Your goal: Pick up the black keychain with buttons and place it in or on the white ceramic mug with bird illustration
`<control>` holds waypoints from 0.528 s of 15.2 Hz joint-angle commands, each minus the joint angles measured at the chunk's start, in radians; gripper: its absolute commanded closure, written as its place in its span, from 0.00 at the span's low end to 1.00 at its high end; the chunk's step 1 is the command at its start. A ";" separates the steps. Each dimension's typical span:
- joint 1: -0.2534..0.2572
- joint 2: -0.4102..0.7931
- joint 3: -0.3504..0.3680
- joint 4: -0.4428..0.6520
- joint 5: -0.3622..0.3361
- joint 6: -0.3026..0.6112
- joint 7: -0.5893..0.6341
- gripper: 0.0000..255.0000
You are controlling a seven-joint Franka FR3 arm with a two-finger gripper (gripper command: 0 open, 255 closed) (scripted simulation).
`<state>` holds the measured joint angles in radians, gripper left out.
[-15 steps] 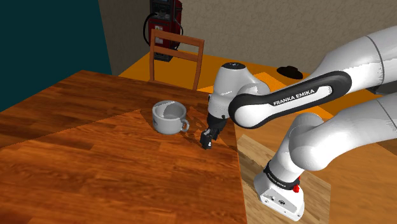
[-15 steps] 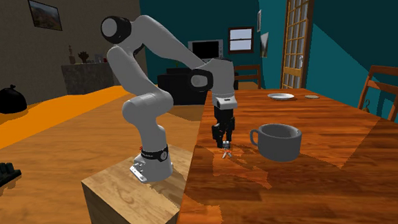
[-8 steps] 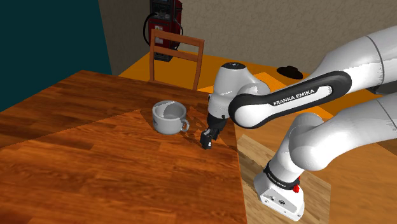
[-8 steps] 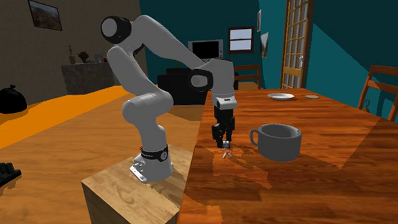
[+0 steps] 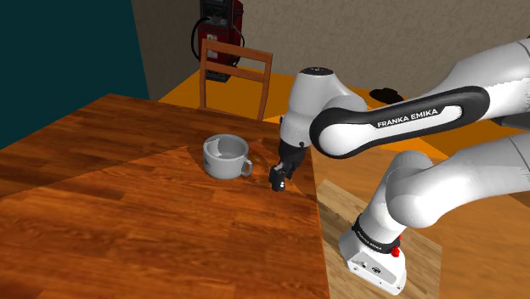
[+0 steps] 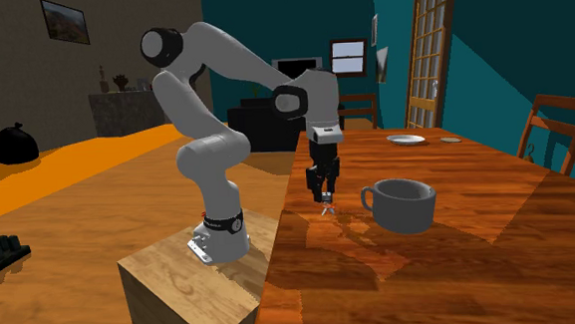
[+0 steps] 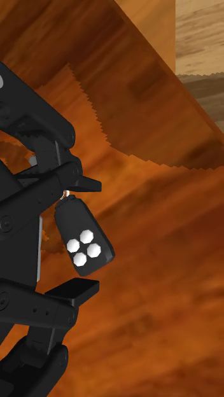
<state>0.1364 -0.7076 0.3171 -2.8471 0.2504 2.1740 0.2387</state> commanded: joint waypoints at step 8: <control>-0.009 -0.065 -0.029 0.088 -0.026 -0.153 0.001 1.00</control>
<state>0.1293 -0.7680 0.2912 -2.7691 0.2276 2.0360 0.2400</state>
